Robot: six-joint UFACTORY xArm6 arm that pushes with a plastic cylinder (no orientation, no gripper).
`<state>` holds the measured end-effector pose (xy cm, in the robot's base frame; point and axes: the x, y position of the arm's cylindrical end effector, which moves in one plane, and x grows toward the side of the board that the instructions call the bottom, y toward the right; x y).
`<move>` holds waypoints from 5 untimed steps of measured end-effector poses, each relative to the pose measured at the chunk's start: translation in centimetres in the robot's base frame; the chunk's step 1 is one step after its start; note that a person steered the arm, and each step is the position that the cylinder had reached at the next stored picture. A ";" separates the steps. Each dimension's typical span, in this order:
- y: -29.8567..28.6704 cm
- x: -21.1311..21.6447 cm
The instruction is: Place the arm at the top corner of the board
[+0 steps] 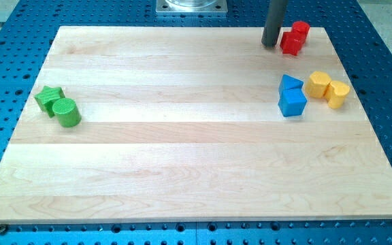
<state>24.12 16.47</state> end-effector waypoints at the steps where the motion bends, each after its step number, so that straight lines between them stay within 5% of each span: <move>1: 0.0 0.0; 3: -0.4 6.5; 5: 0.5 7.2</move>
<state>31.28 16.99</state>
